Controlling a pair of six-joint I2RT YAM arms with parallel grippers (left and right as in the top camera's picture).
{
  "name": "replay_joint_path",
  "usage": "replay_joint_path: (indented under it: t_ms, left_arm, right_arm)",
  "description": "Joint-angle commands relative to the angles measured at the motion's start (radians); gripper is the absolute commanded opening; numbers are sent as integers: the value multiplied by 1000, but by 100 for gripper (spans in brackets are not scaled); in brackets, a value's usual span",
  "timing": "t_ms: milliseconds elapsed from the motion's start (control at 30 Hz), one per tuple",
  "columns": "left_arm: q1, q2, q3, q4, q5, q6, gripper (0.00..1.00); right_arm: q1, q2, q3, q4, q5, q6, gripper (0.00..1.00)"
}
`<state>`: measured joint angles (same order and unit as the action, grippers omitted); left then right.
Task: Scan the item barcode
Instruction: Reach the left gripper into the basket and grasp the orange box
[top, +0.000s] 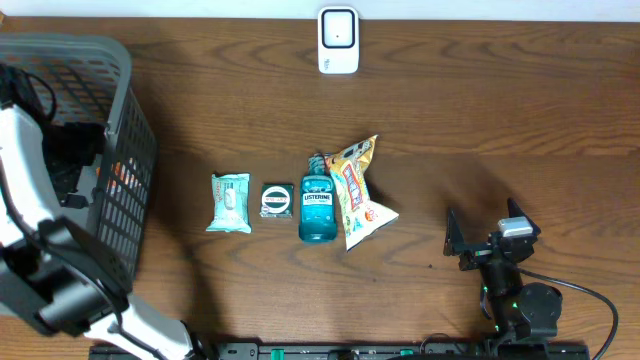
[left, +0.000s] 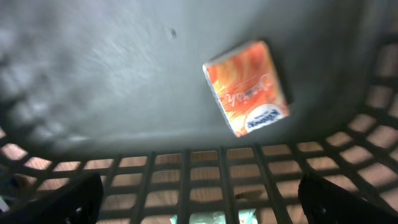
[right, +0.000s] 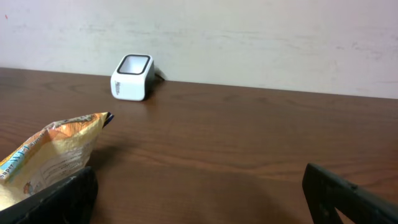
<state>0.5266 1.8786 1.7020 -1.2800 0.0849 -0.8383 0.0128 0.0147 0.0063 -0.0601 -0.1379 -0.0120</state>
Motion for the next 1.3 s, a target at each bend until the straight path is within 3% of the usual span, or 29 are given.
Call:
replay_joint_path:
  t_ms: [0,500,667,767,800,833,900,1100,1167,1200,1233,1267]
  left_arm:
    - [-2,104,-4,6,104,-14,98]
    - [-6,386,-7,129,153,-21,98]
    - [-3,376,-7,114,151,-1,70]
    - [5,355,-7,111,151,31,42]
    - [8,345,-7,111,151,35,39]
    - [13,331,-7,110,151,43,29]
    - [22,300,-7,104,150,45,28]
    - [45,154,-7,92,99,79,28]
    - [44,101,-7,92,58,93,34]
    - [44,86,-7,93,42,107,42]
    - [43,71,-7,93,16,114,64]
    - [43,58,-7,93,-23,113,92]
  right_arm:
    - [10,-8,-1,-4,1,-4,99]
    - [10,-8,-1,-4,1,-4,99]
    - [10,-8,-1,-4,1,-4,99]
    - [10,-8,-1,-4,1,-4,99]
    - [10,-8,-1,-4,1,-4,99]
    - [10,-8,-1,-4,1,-4,99]
    - [10,-8,-1,-4,1,-4,99]
    - [10,-8,-1,-4,1,-4,99]
    - [10,-8,-1,-4,1,-4,99]
    - [10,-8,-1,-4,1,-4,99]
    - [10,-8,-1,-4,1,-4,99]
    - [10,-8,-1,-4,1,-4,99]
